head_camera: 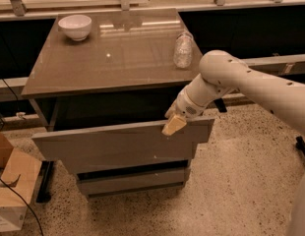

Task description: Open top drawer

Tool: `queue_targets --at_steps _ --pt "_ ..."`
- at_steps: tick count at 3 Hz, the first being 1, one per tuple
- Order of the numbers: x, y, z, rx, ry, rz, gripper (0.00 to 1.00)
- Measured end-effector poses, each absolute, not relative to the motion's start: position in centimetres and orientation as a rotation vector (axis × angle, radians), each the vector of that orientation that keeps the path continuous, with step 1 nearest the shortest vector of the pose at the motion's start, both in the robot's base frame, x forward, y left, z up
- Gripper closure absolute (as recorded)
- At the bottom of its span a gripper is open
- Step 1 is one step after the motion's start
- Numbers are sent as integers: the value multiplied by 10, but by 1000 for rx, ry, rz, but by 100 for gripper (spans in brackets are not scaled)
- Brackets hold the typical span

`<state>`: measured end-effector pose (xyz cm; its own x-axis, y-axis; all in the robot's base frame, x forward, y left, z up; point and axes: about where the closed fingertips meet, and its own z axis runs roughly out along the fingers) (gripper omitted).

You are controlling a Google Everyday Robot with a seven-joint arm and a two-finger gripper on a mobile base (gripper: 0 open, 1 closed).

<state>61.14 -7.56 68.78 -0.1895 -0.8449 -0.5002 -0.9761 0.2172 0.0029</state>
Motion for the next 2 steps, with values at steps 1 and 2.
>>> queue_targets --at_steps 1,2 --pt "611 -76 688 -1688 2106 455 0" --pt "609 -77 681 -1700 2140 443 0"
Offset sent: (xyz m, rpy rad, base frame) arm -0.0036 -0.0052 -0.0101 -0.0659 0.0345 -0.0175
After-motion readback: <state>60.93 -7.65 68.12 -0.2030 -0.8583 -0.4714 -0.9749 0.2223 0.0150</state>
